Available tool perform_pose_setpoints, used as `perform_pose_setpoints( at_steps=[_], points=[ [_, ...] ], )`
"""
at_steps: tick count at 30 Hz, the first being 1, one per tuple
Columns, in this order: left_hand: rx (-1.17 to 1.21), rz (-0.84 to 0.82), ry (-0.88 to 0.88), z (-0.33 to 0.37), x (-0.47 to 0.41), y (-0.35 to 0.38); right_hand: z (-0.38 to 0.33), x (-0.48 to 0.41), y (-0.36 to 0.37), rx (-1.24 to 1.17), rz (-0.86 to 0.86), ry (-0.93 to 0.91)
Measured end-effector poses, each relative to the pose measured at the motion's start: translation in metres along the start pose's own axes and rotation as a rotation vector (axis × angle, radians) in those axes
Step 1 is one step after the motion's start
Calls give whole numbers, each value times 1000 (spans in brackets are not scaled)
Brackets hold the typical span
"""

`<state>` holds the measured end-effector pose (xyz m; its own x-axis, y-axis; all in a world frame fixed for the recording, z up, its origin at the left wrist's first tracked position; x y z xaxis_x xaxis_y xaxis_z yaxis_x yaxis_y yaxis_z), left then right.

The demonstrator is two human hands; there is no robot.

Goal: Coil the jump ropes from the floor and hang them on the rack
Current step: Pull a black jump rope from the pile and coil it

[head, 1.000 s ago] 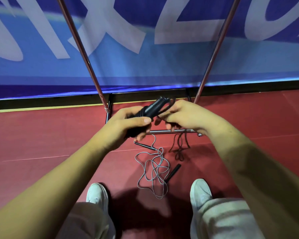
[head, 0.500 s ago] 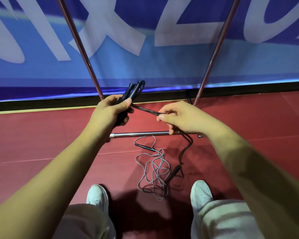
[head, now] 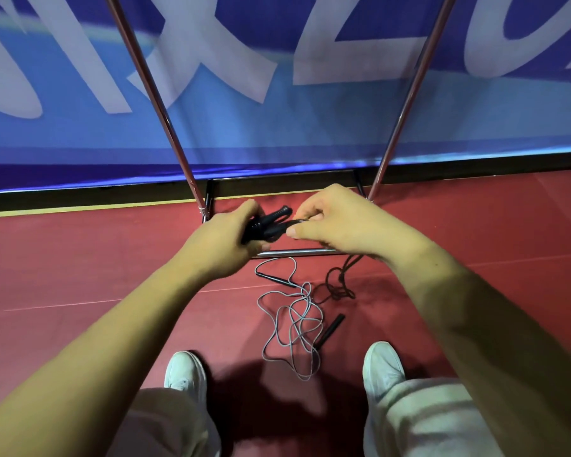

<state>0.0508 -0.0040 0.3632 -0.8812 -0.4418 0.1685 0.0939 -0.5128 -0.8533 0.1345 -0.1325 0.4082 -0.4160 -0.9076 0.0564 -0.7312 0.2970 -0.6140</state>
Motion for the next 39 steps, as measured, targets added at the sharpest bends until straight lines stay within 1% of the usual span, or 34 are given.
perform_pose_setpoints(
  at_steps=[2, 4, 6, 7, 9, 10, 11, 13, 14, 17, 18, 20, 22, 25, 29, 31, 32, 35, 39],
  points=[
    [-1, -45, 49, 8, 3, 2, 0, 0, -7, -17, 37, -1],
    [-10, -103, 79, 12, 6, 7, -4, 0, -5, -11, 22, -24],
    [-43, -202, 137, 16, 11, 16, -7, -1, 1, 4, -22, -50],
    [-18, -278, 158, 19, 15, 22, -8, -1, 4, 8, -40, -59],
    [157, -471, 151, 28, 25, 32, -7, 0, 3, -31, -53, -54],
    [246, -535, 146, 32, 29, 36, -5, 0, 1, -56, -46, -46],
    [302, -557, 158, 37, 31, 35, -2, 0, -3, -68, -35, -35],
    [370, -519, 206, 45, 32, 26, 5, -1, -8, -84, 8, -20],
    [464, -491, 221, 46, 31, 19, 11, -3, -10, -114, 42, -8],
    [973, -414, 196, 43, 23, -8, 31, -6, -12, -347, 131, 46],
    [1085, -372, 189, 41, 20, -15, 34, -6, -12, -404, 132, 49],
    [1182, -271, 134, 31, 12, -24, 33, -8, -9, -438, 107, 33],
    [1190, -194, 33, 18, 3, -24, 31, -10, -2, -430, 57, 25],
    [1193, -120, -87, 3, -3, -21, 30, -8, 10, -407, -15, 59],
    [1241, -28, -184, -9, -5, -25, 29, -7, 5, -306, -9, 100],
    [1215, 11, -191, -12, -6, -29, 25, -6, 4, -274, -6, 90],
    [1156, 34, -188, -14, -6, -31, 23, -5, 5, -255, -10, 84],
    [879, 105, -186, -18, -8, -31, 20, -5, 10, -166, -25, 74],
    [614, 21, -180, -16, -7, -12, 9, -2, 13, -37, -101, 47]
  ],
)
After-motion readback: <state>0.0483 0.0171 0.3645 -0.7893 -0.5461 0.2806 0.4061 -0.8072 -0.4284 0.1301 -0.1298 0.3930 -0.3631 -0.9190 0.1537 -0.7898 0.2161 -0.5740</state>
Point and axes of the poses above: each hand's wrist, its own x-axis away from the middle knuckle, its own y-axis out of the palm, z = x × y, the point moved 8 cm from there along -x, towards the middle knuckle, and after that the axes turned 10 degrees about -y, right-handed, at the moved point
